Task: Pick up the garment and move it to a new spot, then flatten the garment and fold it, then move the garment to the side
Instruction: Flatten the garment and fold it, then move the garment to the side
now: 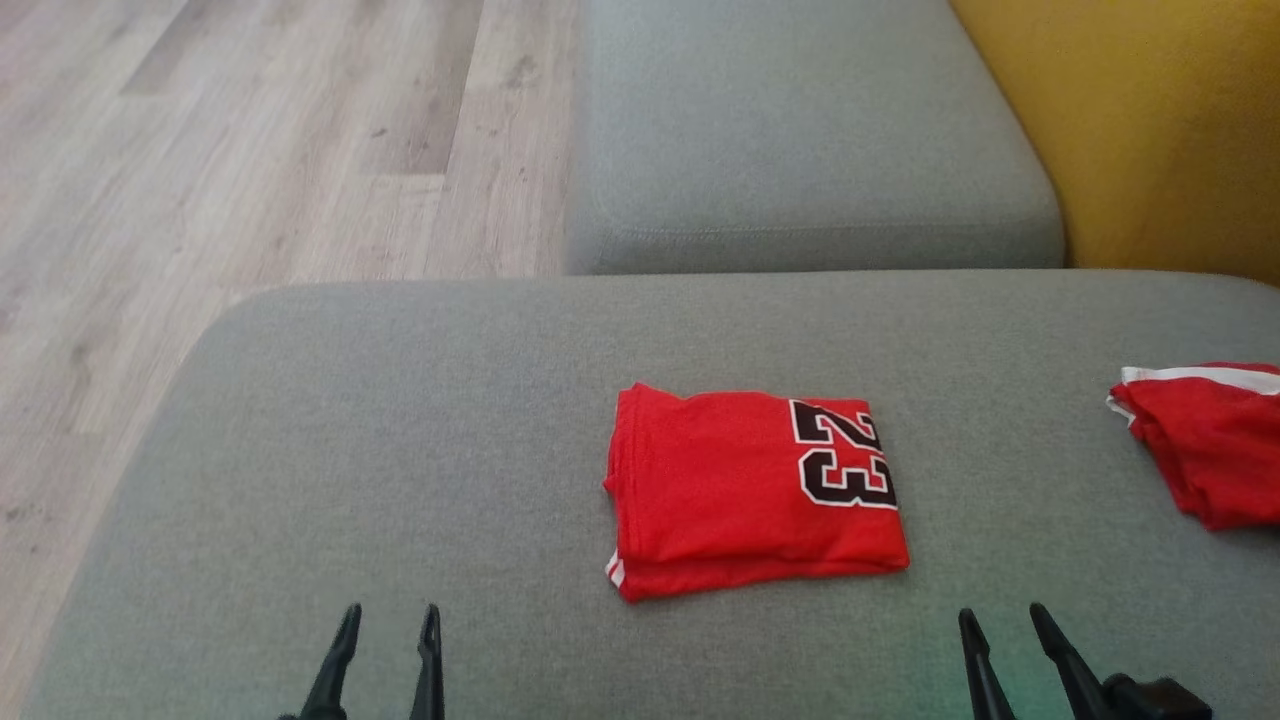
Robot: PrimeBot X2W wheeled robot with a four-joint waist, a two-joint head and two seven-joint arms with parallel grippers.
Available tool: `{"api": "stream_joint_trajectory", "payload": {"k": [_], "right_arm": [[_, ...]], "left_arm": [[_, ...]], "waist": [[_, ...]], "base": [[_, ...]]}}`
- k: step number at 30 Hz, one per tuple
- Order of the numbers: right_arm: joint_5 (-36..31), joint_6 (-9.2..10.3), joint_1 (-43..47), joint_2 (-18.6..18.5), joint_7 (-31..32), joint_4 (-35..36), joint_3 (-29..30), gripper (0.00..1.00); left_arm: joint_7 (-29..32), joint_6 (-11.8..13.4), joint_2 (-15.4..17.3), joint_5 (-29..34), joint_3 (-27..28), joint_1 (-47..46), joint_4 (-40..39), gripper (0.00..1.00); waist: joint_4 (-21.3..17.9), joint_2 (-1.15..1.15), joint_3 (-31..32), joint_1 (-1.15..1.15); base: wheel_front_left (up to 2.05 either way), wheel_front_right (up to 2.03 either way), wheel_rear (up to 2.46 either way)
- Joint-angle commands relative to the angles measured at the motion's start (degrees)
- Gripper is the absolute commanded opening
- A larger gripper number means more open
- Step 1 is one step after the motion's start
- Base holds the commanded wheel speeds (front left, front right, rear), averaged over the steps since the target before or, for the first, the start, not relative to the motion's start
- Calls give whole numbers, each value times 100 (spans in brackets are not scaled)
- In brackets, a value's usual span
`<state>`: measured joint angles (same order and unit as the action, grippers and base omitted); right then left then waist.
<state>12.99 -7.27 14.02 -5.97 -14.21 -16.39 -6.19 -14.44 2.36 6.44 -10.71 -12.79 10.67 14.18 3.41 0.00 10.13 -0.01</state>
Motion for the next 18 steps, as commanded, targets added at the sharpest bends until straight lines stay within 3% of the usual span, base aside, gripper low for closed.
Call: {"api": "stream_joint_trajectory", "payload": {"k": [1,18], "right_arm": [[-47,-22,-155,-52,-78,196,-81,100],[-158,-22,-16,25,-78,269,-73,100]], "left_arm": [[-56,-36,-62,59,243,-162,-134,100],[-56,-237,-209,275,557,46,22,100]], "waist": [[-28,0,49,1],[-5,0,108,1]], "base": [[0,0,0],[0,0,0]]}}
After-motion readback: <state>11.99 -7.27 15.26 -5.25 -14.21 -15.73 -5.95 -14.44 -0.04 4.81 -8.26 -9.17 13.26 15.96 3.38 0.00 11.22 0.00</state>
